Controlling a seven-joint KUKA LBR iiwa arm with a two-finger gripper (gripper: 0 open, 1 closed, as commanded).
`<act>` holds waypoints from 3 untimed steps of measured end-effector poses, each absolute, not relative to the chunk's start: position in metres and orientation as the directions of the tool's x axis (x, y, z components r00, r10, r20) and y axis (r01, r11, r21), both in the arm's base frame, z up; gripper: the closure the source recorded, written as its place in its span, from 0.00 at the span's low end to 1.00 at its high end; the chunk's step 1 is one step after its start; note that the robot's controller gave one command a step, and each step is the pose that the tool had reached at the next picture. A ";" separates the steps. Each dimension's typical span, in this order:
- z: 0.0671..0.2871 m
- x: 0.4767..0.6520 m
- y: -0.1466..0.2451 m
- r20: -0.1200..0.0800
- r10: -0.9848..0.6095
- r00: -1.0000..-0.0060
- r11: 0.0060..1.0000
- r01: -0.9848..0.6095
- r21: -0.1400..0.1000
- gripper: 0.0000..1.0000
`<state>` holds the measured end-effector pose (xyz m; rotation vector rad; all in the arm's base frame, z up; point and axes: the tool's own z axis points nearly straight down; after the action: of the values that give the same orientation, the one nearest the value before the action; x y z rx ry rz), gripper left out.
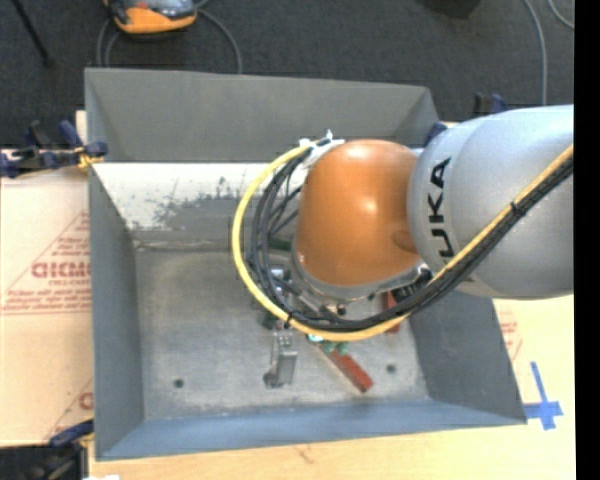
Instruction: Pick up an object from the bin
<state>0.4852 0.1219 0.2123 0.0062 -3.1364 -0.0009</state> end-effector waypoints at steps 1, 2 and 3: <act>0.216 0.487 0.121 -0.003 0.000 -1.000 1.000 0.000 0.002 0.00; 0.181 0.512 0.104 -0.007 -0.125 -0.992 0.992 -0.125 0.000 0.00; 0.163 0.531 0.036 -0.005 -0.062 -0.998 0.998 -0.062 0.001 0.00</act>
Offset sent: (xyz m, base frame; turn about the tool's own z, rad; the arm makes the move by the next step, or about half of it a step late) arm 0.0961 -0.0735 -0.1423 -0.4788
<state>0.5315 0.0363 0.1627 0.0975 -3.1447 -0.0014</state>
